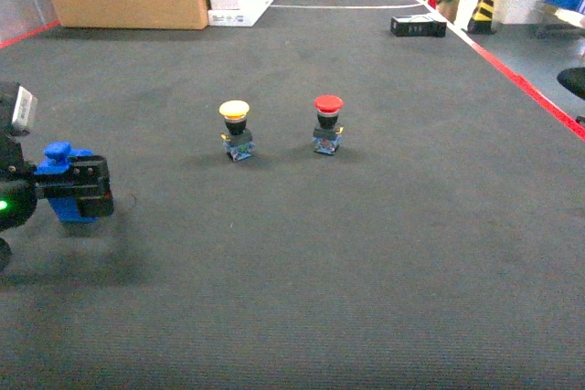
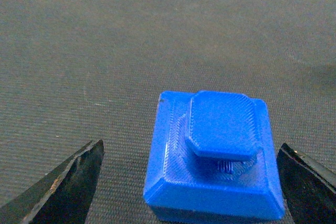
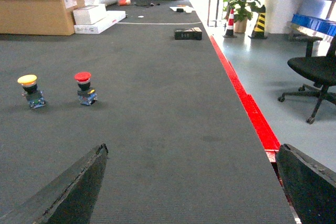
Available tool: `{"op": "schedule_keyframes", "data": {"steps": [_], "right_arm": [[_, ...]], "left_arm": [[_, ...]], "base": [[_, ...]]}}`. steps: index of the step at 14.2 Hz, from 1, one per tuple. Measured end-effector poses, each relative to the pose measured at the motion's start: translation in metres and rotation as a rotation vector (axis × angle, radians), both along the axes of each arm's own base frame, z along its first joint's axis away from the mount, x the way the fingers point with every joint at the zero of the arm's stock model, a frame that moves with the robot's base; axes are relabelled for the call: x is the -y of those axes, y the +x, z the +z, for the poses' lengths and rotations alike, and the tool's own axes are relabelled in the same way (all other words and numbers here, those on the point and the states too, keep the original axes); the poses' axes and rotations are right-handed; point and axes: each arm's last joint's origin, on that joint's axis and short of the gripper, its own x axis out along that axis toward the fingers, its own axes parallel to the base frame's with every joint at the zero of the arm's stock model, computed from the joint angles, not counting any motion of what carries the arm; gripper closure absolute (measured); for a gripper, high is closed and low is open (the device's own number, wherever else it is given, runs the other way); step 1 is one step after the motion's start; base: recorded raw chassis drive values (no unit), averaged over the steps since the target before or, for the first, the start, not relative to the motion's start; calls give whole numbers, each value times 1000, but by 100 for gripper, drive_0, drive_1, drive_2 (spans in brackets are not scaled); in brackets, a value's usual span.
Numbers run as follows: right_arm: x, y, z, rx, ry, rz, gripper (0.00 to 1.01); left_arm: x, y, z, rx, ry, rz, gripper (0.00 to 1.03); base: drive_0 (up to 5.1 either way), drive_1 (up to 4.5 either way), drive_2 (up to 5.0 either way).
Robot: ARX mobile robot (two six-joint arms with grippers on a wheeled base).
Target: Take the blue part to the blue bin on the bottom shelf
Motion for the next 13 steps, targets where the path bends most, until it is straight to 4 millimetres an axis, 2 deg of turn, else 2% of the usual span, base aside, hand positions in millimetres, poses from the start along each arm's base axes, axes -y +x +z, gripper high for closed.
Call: {"op": "schedule_keyframes", "data": {"steps": [1, 2, 4, 5, 6, 7, 9, 11, 12, 13], "right_arm": [[0, 0, 0, 0, 0, 0, 3], [0, 0, 0, 0, 0, 0, 3], [0, 0, 0, 0, 0, 0, 3], [0, 0, 0, 0, 0, 0, 3], [0, 0, 0, 0, 0, 0, 3], [0, 0, 0, 0, 0, 0, 3], [0, 0, 0, 0, 0, 0, 3], [0, 0, 0, 0, 0, 0, 3], [0, 0, 0, -1, 0, 0, 3], [0, 0, 0, 0, 0, 0, 3]], "left_arm": [[-1, 4, -6, -22, -1, -4, 5], [-3, 10, -12, -43, -5, -11, 12], [-4, 15, -13, -43, -9, -27, 35], [-4, 16, -13, -43, -10, -33, 42], [-6, 17, -15, -44, -10, -29, 54], [-6, 18, -14, -41, -10, -28, 59], [-6, 17, -14, -35, -9, -27, 59], [-6, -6, -9, -14, 17, 3, 59], [-5, -21, 4, 22, 25, 18, 59], [-4, -42, 27, 87, 34, 36, 59]], "base": [[0, 0, 0], [0, 0, 0], [0, 0, 0], [0, 0, 0], [0, 0, 0], [0, 0, 0], [0, 0, 0], [0, 0, 0], [0, 0, 0], [0, 0, 0]]}}
